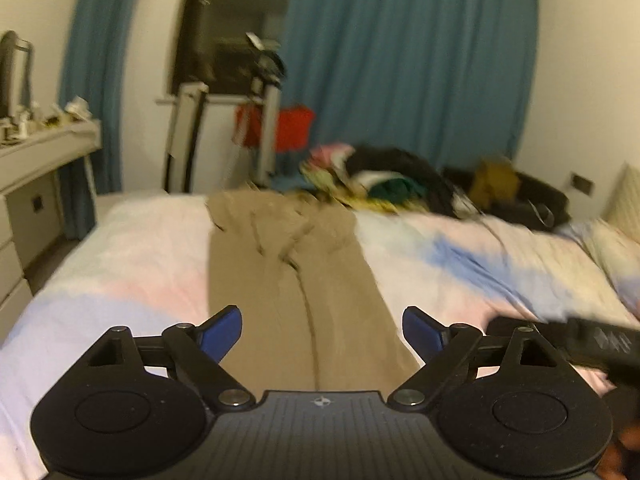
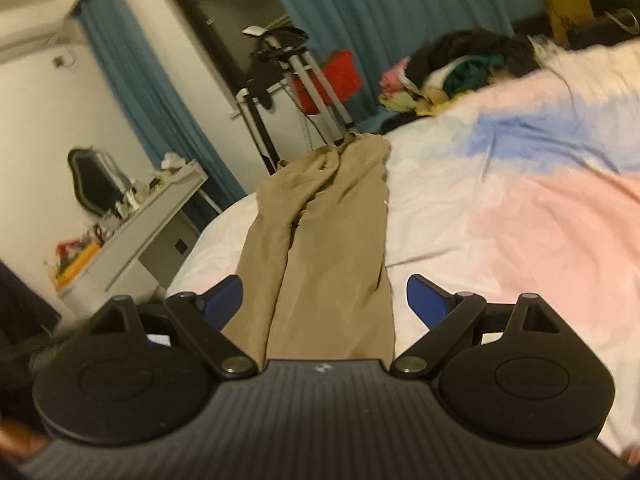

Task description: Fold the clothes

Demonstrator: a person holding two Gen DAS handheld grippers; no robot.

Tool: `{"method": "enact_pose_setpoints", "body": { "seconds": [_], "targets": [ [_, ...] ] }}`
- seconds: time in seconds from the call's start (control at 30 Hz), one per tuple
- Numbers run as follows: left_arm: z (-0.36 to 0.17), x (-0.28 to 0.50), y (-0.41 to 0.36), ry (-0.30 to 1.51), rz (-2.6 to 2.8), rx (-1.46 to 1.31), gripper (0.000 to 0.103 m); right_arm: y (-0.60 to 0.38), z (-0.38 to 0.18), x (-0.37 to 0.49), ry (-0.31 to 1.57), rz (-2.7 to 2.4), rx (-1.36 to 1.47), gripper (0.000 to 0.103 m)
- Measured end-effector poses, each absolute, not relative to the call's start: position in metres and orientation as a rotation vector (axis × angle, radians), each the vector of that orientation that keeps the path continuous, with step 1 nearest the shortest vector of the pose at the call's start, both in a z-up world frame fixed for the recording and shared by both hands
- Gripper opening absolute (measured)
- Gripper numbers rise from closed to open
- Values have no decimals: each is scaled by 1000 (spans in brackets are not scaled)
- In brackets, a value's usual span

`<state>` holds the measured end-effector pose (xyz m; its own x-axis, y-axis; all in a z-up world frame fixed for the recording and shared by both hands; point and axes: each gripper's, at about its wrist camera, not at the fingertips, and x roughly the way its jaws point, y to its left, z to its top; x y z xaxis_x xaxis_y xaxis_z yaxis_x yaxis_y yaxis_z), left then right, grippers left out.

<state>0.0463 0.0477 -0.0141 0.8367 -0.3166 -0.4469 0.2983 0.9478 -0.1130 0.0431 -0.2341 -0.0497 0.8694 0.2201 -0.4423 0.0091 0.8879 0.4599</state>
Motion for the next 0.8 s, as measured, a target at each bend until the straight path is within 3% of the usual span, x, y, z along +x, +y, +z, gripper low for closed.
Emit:
{"method": "enact_pose_setpoints", "body": {
  "seconds": [0.03,0.17,0.23,0.6,0.8],
  "targets": [
    [-18,50,49,475,-310,-45,89,-232,-50,46,509,120,447,75],
    [-32,55,61,497,-282,-6,89,-222,-52,65,525,139,363,73],
    [-39,57,70,515,-260,2,89,-211,-52,92,563,144,345,63],
    [-66,104,137,495,-147,-174,89,-120,-56,315,579,158,255,63],
    [-83,129,152,543,-158,-262,89,-78,-80,393,603,96,139,61]
  ]
}}
